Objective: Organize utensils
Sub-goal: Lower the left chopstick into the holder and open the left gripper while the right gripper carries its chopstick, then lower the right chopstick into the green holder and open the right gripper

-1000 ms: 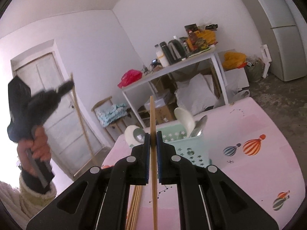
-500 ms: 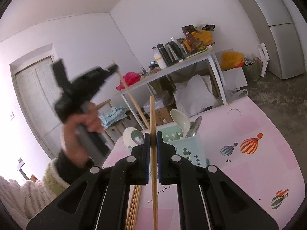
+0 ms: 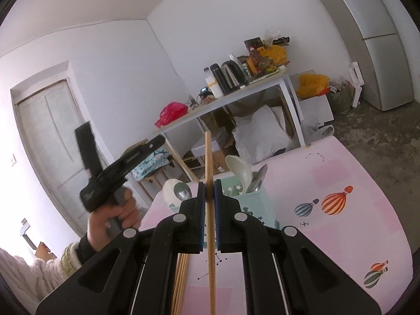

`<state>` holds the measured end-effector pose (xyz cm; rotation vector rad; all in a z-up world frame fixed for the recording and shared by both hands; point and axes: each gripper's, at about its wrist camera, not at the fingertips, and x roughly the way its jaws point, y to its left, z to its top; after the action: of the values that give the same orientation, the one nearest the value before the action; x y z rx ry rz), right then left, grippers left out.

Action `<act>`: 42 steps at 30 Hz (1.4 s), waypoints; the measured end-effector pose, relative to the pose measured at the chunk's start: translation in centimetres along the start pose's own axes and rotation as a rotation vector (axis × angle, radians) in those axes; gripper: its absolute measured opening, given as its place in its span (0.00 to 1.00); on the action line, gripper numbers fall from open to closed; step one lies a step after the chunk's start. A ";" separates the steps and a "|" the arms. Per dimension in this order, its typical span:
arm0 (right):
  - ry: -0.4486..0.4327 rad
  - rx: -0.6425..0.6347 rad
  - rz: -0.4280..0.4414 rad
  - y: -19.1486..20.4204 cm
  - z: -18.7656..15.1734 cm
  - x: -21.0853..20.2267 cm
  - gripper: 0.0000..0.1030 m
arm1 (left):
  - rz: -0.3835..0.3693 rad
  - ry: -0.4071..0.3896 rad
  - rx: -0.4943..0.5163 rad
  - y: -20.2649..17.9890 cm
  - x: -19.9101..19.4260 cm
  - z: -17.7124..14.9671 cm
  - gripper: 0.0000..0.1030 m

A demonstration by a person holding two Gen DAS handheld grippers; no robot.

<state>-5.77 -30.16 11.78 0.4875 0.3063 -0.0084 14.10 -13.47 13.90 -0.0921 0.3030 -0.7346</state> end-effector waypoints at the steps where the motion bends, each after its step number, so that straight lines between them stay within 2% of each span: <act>1: -0.003 -0.003 -0.001 0.1 0.1 -0.1 0.06 | 0.005 -0.001 0.010 -0.1 -0.6 -0.1 0.18; 2: -0.005 -0.006 -0.001 0.2 0.3 -0.1 0.06 | 0.011 -0.007 0.020 0.0 -1.4 -0.2 0.25; 11: -0.090 -0.077 0.012 2.1 3.8 0.6 0.06 | 0.041 -0.012 0.056 1.0 -7.5 -2.0 0.52; 19: -0.237 -0.144 0.025 4.0 8.4 3.1 0.06 | 0.080 0.116 0.043 3.9 -10.4 -6.0 0.71; 25: -0.319 -0.171 -0.007 4.6 9.6 6.3 0.07 | 0.079 0.212 0.031 5.4 -10.4 -9.3 0.81; 32: -0.257 -0.182 -0.054 3.9 7.3 12.0 0.07 | 0.089 0.235 0.032 5.6 -10.5 -11.3 0.87; 39: -0.094 -0.180 -0.117 1.8 4.1 15.7 0.08 | 0.111 0.258 0.050 5.9 -10.1 -12.5 0.88; 40: -0.084 -0.182 -0.127 1.6 4.0 15.7 0.10 | 0.116 0.260 0.052 5.9 -10.0 -12.7 0.88; 42: -0.067 -0.190 -0.151 1.4 3.9 15.6 0.27 | 0.123 0.263 0.055 6.0 -10.0 -12.9 0.89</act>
<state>10.36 -29.71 11.16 0.2744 0.2744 -0.1409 7.06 -1.96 2.91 0.0755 0.5341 -0.6321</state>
